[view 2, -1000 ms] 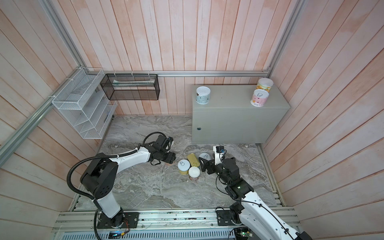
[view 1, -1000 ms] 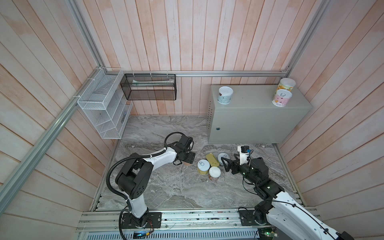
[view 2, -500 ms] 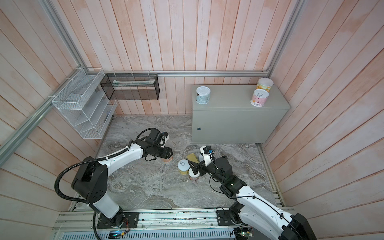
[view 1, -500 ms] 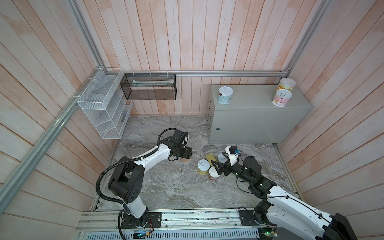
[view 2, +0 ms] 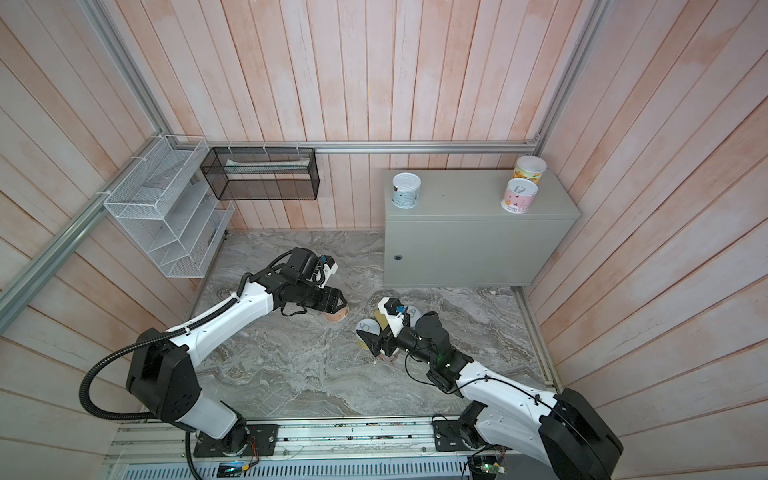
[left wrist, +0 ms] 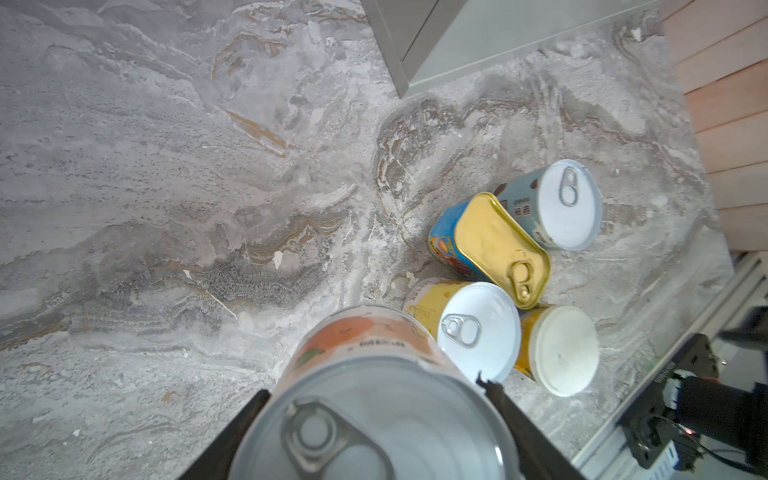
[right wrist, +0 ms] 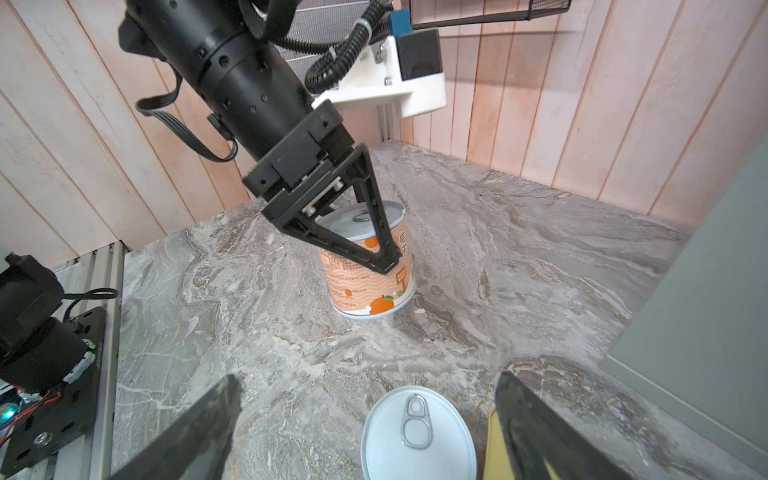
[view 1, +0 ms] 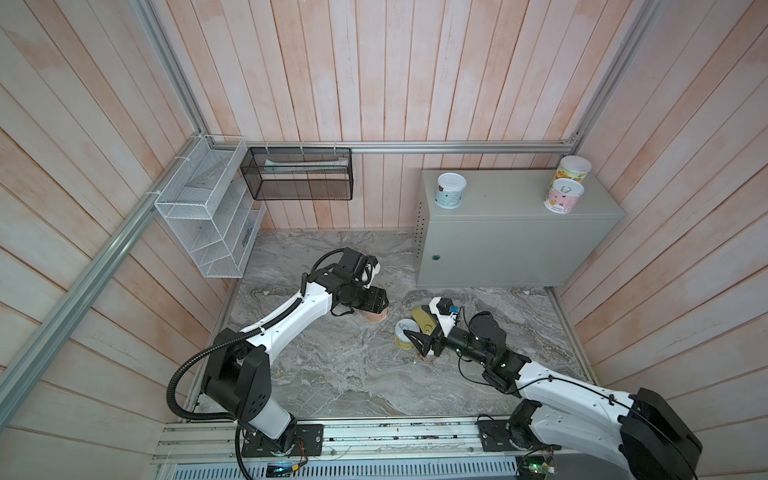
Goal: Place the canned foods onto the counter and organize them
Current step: 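Lift the orange-and-white can with the left gripper while the right gripper reaches toward it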
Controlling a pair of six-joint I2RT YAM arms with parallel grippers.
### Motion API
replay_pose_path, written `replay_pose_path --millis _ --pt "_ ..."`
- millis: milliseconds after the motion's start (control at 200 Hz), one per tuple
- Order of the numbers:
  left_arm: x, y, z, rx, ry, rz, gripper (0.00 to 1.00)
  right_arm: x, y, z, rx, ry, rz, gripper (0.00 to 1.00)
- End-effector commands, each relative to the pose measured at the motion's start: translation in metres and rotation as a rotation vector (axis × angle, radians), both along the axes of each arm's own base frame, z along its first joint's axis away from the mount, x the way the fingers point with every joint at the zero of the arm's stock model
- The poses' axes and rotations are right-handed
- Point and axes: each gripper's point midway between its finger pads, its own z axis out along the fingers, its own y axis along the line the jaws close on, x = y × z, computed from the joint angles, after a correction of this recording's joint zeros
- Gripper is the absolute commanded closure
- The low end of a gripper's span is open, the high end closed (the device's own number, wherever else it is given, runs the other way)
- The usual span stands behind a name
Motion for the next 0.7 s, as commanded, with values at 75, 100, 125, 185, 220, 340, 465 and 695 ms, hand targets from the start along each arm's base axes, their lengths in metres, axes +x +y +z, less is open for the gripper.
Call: replay_pose_path --millis 75,100,125,185,220,340,465,695 --pt "-0.007 -0.015 0.043 -0.127 -0.035 -0.048 0.48 0.002 0.024 0.021 0.049 -0.067 0.075 0.05" --pt "-0.008 -0.016 0.046 -0.136 -0.035 -0.052 0.48 0.003 0.027 0.02 0.046 -0.066 0.08 0.06" --pt "-0.009 -0.017 0.047 -0.145 -0.033 -0.056 0.48 0.003 0.03 0.021 0.046 -0.069 0.088 0.06" --pt "-0.012 -0.019 0.052 -0.163 -0.031 -0.069 0.48 0.004 0.034 0.021 0.051 -0.074 0.094 0.06" --pt "-0.014 -0.021 0.055 -0.174 -0.028 -0.078 0.48 0.004 0.036 0.021 0.056 -0.077 0.098 0.06" --pt "-0.02 -0.026 0.06 -0.207 -0.028 -0.11 0.48 0.006 0.044 0.021 0.07 -0.085 0.117 0.06" --pt "-0.026 -0.028 0.059 -0.215 -0.014 -0.127 0.48 0.007 0.052 0.017 0.076 -0.08 0.134 0.06" --pt "-0.033 -0.029 0.053 -0.216 0.012 -0.148 0.48 0.011 0.059 0.012 0.078 -0.086 0.135 0.07"
